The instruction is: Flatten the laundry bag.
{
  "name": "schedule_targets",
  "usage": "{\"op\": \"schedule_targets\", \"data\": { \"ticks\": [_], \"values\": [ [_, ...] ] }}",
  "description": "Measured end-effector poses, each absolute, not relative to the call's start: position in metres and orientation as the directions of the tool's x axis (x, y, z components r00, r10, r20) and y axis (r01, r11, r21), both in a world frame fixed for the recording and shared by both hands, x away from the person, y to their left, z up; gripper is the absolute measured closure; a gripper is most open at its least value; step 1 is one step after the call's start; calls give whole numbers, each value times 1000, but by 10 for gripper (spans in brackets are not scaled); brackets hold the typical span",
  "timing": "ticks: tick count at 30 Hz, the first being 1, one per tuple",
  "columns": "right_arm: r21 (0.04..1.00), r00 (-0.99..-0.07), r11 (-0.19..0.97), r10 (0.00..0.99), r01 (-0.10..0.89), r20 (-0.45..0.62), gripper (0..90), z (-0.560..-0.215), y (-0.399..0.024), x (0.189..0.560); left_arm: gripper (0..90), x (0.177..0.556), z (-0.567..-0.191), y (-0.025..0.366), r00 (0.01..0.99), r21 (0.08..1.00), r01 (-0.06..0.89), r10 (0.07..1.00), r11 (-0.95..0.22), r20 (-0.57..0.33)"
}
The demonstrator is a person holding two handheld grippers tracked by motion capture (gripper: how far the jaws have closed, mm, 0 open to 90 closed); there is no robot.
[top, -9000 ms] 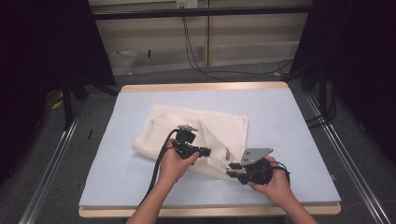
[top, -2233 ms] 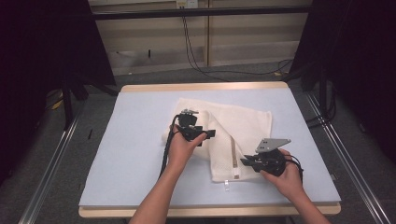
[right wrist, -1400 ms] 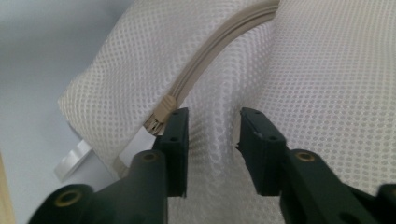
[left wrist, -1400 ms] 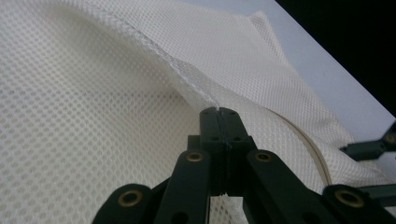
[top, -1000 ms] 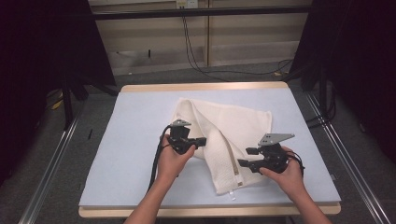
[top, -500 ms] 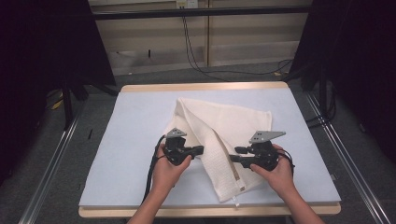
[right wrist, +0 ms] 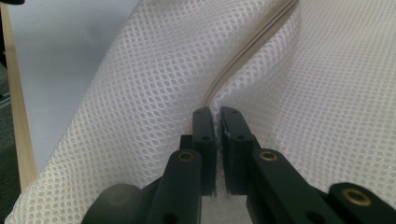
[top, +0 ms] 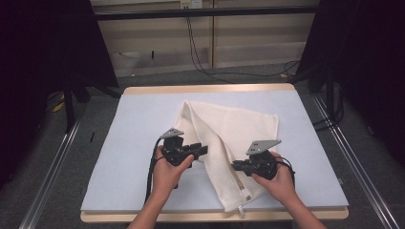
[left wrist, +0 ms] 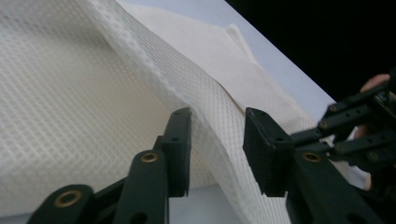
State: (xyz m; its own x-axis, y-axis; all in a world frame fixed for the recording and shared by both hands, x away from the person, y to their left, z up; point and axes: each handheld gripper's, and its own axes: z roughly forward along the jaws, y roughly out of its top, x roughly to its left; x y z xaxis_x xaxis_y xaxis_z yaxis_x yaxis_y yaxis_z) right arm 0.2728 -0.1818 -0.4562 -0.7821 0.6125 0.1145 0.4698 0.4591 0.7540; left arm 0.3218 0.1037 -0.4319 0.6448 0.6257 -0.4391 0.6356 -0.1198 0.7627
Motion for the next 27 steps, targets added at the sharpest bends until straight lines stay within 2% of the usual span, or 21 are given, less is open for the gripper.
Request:
{"op": "schedule_targets", "data": {
  "ticks": [4, 7, 11, 13, 19, 21, 24, 27],
  "values": [
    [753, -784, 458, 608, 472, 121, 860, -457, -181, 272, 574, 332, -434, 100, 624, 751, 650, 646, -116, -440],
    [752, -791, 463, 599, 469, 125, 861, -456, -181, 271, 598, 338, -437, 97, 620, 740, 664, 631, -104, -467],
    [754, -794, 461, 594, 467, 129, 857, -456, -182, 270, 862, 340, -440, 95, 615, 715, 686, 631, -134, -472],
    [758, -787, 447, 602, 476, 139, 836, -456, -183, 271, 873, 339, -440, 95, 613, 714, 685, 644, -144, -458],
    [783, -766, 387, 620, 487, 169, 685, -442, -200, 275, 879, 330, -439, 105, 620, 722, 676, 641, -146, -451],
    [792, -753, 364, 634, 491, 175, 664, -437, -208, 277, 879, 325, -438, 107, 623, 724, 673, 642, -148, -447],
    [795, -730, 353, 665, 493, 158, 607, -435, -220, 280, 879, 320, -436, 111, 636, 732, 663, 633, -156, -442],
    [787, -699, 367, 707, 496, 111, 590, -439, -230, 282, 879, 316, -436, 113, 638, 734, 661, 631, -155, -441]
  ]
}}
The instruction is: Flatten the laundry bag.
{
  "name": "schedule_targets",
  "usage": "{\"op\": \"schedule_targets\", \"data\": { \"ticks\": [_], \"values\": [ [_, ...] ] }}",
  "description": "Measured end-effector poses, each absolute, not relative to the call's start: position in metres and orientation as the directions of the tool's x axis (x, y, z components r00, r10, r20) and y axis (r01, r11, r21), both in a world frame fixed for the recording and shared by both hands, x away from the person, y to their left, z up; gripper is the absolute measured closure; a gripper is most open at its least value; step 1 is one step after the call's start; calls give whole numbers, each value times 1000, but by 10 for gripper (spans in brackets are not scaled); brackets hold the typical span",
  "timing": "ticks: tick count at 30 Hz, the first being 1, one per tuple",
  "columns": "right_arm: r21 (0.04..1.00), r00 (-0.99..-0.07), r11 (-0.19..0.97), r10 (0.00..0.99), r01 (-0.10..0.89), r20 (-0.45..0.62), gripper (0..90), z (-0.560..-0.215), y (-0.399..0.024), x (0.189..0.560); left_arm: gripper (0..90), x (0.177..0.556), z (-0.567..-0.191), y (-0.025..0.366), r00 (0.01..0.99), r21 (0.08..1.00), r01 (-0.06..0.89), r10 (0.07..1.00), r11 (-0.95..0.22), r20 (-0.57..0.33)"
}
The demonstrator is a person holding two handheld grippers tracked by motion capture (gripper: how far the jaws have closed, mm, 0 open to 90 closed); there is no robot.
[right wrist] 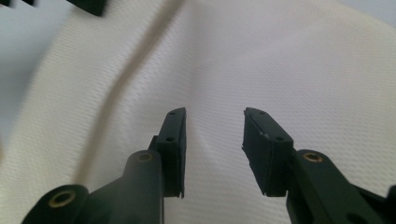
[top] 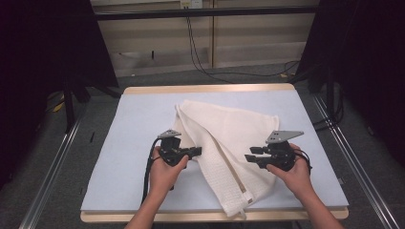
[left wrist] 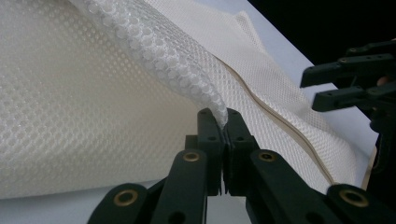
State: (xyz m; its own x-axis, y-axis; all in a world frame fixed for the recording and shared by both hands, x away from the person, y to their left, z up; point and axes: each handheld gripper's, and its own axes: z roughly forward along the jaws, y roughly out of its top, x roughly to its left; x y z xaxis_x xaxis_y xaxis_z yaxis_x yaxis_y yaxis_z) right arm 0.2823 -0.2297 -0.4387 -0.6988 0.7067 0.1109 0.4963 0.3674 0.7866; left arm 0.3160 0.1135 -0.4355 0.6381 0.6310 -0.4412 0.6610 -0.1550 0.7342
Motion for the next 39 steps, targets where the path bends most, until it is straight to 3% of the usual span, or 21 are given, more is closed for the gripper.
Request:
{"op": "schedule_targets", "data": {
  "ticks": [4, 10, 16, 21, 25, 27, 29, 32, 33, 39],
  "values": [
    [742, -647, 414, 762, 528, 35, 480, -452, -244, 290, 878, 314, -438, 116, 635, 732, 664, 632, -154, -443],
    [695, -592, 408, 805, 593, 32, 388, -469, -251, 295, 878, 315, -440, 115, 632, 727, 669, 632, -155, -448],
    [662, -615, 462, 788, 590, -1, 361, -478, -238, 297, 877, 314, -442, 116, 627, 724, 673, 635, -151, -450],
    [676, -650, 452, 758, 581, 51, 372, -474, -234, 294, 876, 314, -441, 116, 628, 725, 672, 634, -150, -451],
    [654, -697, 511, 716, 557, 34, 383, -477, -224, 291, 876, 314, -442, 116, 624, 725, 673, 635, -143, -454],
    [664, -694, 506, 720, 550, 26, 440, -478, -222, 290, 875, 314, -443, 116, 622, 723, 676, 635, -140, -459],
    [673, -709, 516, 705, 529, 16, 628, -478, -221, 288, 875, 314, -444, 117, 621, 723, 677, 635, -139, -460],
    [699, -708, 490, 706, 522, 34, 759, -480, -221, 285, 875, 314, -444, 117, 624, 724, 675, 634, -142, -458],
    [699, -708, 482, 704, 528, 49, 849, -480, -223, 286, 876, 314, -444, 117, 624, 724, 675, 634, -143, -457],
    [686, -694, 495, 719, 534, 21, 900, -478, -218, 285, 876, 313, -442, 118, 627, 729, 670, 632, -139, -455]
  ]
}}
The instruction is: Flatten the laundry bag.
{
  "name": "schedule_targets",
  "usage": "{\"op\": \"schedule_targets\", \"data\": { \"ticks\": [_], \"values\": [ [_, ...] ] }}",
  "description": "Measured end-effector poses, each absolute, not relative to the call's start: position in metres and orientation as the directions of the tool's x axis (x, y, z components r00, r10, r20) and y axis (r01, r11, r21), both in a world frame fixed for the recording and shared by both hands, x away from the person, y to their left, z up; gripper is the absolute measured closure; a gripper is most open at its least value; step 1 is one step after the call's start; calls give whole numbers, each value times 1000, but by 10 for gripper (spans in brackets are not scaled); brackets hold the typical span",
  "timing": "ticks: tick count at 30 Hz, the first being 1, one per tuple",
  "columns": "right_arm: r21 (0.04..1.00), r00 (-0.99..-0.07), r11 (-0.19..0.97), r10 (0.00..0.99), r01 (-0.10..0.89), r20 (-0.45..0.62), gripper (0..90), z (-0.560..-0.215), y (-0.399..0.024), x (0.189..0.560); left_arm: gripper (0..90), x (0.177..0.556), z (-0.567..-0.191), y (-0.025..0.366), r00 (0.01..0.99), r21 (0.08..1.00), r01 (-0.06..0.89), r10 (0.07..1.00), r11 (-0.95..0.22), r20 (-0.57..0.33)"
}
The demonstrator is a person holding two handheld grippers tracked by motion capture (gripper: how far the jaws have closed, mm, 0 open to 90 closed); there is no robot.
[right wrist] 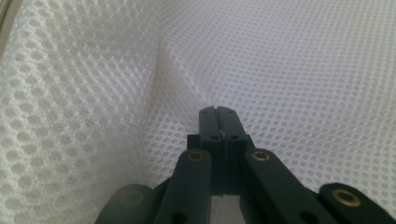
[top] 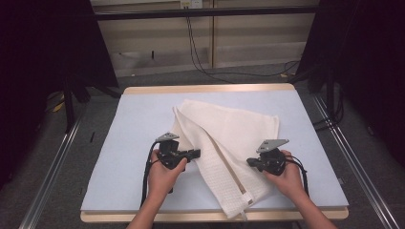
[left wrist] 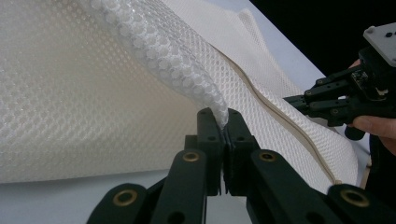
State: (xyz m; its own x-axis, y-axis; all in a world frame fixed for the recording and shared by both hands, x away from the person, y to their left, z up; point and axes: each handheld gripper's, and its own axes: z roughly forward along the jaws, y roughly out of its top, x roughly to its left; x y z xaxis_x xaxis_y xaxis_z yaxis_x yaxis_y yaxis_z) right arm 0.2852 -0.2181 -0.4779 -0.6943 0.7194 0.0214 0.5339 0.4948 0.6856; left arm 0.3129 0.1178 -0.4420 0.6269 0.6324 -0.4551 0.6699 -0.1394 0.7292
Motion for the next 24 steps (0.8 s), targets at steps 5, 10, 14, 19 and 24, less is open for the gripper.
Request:
{"op": "schedule_targets", "data": {
  "ticks": [5, 10, 14, 19, 24],
  "values": [
    [705, -619, 444, 785, 553, -9, 900, -474, -226, 289, 875, 312, -442, 115, 634, 730, 669, 617, -138, -465],
    [734, -540, 370, 842, 569, -6, 900, -470, -243, 291, 875, 312, -445, 110, 641, 727, 671, 608, -146, -469],
    [765, -483, 314, 875, 563, -3, 900, -466, -255, 291, 875, 311, -444, 110, 642, 728, 670, 605, -145, -471],
    [769, -467, 299, 884, 565, 0, 900, -464, -259, 290, 872, 306, -445, 110, 645, 726, 671, 601, -150, -472],
    [766, -488, 300, 872, 568, 21, 900, -466, -257, 291, 864, 298, -446, 112, 642, 725, 672, 608, -153, -467]
  ]
}}
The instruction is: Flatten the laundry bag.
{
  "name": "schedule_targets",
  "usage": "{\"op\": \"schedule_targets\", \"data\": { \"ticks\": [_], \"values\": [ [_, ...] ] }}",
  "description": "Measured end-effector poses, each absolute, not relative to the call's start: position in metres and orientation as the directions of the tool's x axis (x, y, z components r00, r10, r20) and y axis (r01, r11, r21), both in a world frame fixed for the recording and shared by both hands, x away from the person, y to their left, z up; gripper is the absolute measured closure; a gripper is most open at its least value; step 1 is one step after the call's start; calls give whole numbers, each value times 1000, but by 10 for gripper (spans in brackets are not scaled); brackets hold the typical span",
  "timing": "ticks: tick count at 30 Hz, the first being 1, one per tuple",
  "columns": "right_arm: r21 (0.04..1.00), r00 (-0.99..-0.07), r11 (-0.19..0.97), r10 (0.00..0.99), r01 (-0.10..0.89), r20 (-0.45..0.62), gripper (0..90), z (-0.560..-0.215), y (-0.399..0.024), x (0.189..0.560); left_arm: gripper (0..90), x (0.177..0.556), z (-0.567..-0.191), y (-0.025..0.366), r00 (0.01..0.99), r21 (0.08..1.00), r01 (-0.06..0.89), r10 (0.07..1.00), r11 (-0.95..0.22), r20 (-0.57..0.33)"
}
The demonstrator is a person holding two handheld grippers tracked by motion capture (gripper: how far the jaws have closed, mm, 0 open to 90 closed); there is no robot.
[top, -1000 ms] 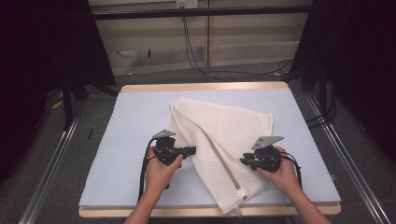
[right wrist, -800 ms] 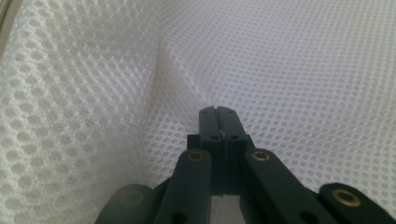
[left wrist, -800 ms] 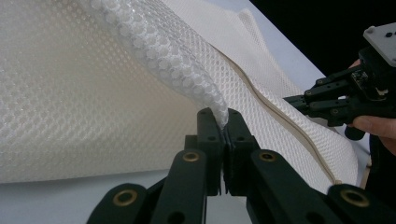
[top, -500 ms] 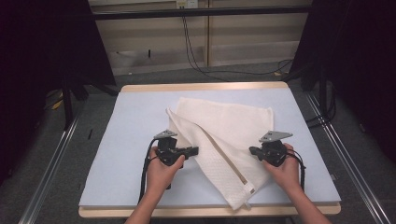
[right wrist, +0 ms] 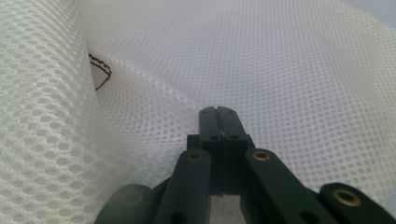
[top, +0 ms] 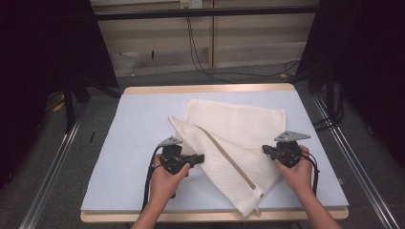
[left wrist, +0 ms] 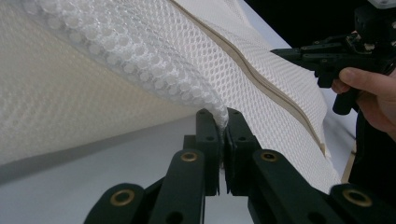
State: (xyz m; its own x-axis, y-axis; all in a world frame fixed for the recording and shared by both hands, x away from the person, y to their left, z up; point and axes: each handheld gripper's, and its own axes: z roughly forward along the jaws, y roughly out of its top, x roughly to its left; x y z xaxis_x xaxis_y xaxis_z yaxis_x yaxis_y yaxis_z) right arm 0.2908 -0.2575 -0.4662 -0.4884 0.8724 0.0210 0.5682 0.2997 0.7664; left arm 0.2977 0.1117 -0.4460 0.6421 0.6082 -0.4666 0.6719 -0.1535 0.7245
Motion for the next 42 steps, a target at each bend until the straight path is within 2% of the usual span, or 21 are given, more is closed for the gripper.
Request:
{"op": "schedule_targets", "data": {
  "ticks": [2, 4, 7, 8, 15, 20, 22, 24, 25, 26, 28, 33, 39, 42],
  "values": [
    [784, -498, 298, 867, 545, 17, 875, -464, -255, 289, 863, 296, -447, 112, 639, 726, 672, 611, -147, -468],
    [797, -498, 276, 866, 537, 36, 777, -460, -253, 288, 863, 295, -447, 113, 642, 723, 673, 609, -157, -466],
    [811, -532, 270, 844, 520, 60, 734, -454, -247, 287, 862, 293, -449, 112, 648, 722, 671, 607, -169, -460],
    [816, -543, 264, 837, 514, 71, 688, -453, -244, 286, 863, 291, -449, 111, 644, 720, 674, 608, -165, -464],
    [836, -612, 201, 768, 511, 190, 490, -439, -222, 288, 862, 289, -449, 113, 644, 721, 673, 613, -168, -458],
    [811, -663, 244, 715, 532, 220, 444, -443, -205, 291, 861, 290, -453, 111, 638, 715, 680, 615, -166, -463],
    [788, -675, 268, 698, 554, 237, 505, -450, -202, 293, 858, 290, -454, 112, 640, 710, 682, 614, -175, -462],
    [772, -688, 301, 687, 561, 232, 668, -455, -200, 293, 839, 291, -455, 112, 635, 707, 686, 616, -173, -466],
    [766, -696, 307, 675, 564, 243, 765, -456, -201, 292, 814, 291, -455, 112, 636, 708, 685, 615, -172, -466],
    [766, -706, 310, 661, 563, 252, 820, -457, -201, 292, 772, 292, -456, 113, 629, 711, 685, 623, -161, -465],
    [751, -717, 341, 653, 565, 244, 840, -459, -201, 290, 629, 294, -456, 116, 617, 719, 679, 644, -147, -452],
    [737, -743, 399, 636, 546, 206, 845, -462, -196, 287, 518, 301, -451, 131, 585, 734, 675, 661, -76, -469],
    [732, -780, 448, 599, 513, 180, 845, -463, -194, 283, 470, 313, -445, 154, 532, 739, 673, 673, 33, -514],
    [724, -787, 467, 593, 507, 168, 844, -464, -191, 281, 501, 318, -443, 160, 523, 746, 664, 675, 60, -520]
  ]
}}
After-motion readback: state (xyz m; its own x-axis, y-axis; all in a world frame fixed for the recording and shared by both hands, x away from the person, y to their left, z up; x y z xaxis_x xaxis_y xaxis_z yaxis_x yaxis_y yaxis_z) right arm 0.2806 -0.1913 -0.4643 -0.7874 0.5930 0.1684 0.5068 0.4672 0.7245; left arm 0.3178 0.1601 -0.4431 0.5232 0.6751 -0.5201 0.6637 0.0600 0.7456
